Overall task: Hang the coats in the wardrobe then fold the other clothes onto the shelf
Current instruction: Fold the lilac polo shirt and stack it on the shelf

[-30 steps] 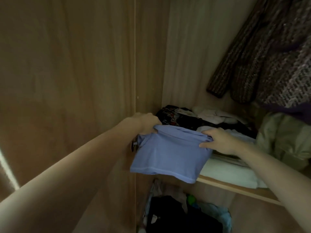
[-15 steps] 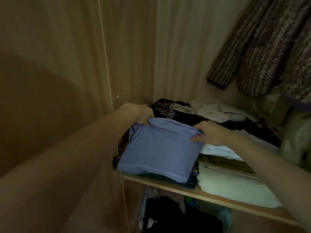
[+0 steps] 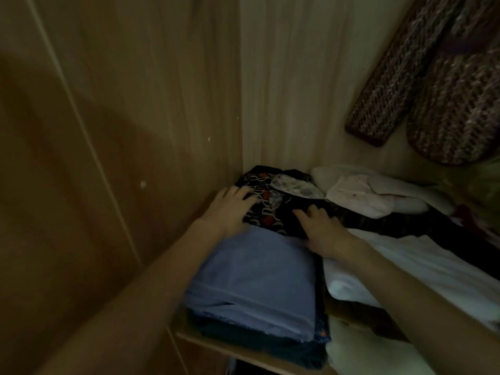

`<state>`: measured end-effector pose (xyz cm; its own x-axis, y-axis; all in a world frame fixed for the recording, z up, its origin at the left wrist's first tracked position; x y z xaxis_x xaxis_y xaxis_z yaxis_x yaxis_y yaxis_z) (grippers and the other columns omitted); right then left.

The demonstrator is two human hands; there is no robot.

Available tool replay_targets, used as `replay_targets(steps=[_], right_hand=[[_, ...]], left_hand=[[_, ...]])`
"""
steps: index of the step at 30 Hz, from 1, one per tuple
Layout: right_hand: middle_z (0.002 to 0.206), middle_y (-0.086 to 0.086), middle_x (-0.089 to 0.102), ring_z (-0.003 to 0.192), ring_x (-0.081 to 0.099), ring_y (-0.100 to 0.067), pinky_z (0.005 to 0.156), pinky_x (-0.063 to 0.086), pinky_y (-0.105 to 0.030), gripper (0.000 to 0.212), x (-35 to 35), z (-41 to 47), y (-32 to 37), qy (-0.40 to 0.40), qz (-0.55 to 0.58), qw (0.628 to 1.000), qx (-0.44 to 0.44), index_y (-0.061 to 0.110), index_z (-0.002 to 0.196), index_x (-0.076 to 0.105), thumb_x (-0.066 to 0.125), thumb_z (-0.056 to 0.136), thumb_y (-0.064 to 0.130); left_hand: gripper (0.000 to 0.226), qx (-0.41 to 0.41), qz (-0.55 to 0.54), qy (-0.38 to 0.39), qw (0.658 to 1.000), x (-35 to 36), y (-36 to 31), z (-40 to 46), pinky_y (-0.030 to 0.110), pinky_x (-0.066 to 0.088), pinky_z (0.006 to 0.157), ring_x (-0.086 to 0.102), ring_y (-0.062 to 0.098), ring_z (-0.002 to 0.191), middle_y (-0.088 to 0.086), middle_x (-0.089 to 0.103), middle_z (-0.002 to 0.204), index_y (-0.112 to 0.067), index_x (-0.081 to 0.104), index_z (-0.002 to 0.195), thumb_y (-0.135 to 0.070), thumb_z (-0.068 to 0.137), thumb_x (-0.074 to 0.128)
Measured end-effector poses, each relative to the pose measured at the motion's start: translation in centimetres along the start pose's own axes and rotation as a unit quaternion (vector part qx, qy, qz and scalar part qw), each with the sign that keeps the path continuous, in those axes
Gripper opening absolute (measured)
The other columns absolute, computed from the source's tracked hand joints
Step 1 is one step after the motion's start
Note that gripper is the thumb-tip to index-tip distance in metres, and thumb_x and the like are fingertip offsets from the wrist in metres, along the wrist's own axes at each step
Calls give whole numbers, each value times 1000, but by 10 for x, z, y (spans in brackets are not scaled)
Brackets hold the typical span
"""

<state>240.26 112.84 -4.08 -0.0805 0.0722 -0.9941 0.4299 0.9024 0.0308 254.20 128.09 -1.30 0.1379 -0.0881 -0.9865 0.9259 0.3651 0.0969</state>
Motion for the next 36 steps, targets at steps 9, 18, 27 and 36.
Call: replay_targets(steps=[9,18,27,36], right_hand=[[145,-18,43,132,42,-38,107,32,-55,89,84,-45,78,-105,172,971,130,16,148,34,0,88,71],[156,-15,28,142,28,-39,109,27,-63,87,108,-37,73,-139,165,966,146,26,149,34,12,84,80],[150,-22,36,135,36,-42,105,38,-54,76,118,-29,68,-173,161,958,159,27,147,38,29,87,72],[137,-32,47,126,44,-49,104,33,-63,60,108,-38,74,-175,143,961,160,15,139,51,35,92,48]], left_hand=[[67,-78,-131,91,984,85,-21,-52,47,-7,119,0,15,149,-12,7,162,-40,22,150,-63,88,14],[71,-125,-195,23,972,131,-16,-60,51,-18,115,-28,14,144,-21,-27,156,-56,-12,145,-81,81,4],[64,-143,-233,26,962,145,-13,-49,47,2,120,-8,9,149,-21,-5,161,-58,4,146,-69,83,7],[53,-124,-114,12,986,120,-20,-52,48,-14,117,-8,14,149,-8,-4,163,-42,6,153,-48,101,16]])
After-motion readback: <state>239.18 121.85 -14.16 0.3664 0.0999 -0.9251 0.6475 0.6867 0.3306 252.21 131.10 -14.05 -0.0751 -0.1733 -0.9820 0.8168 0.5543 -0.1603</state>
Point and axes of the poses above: each hand's wrist, its own z-axis towards the middle knuckle, its own x-axis out of the palm, y = z × x, the point moved 4 cm from there along z, towards the middle knuckle
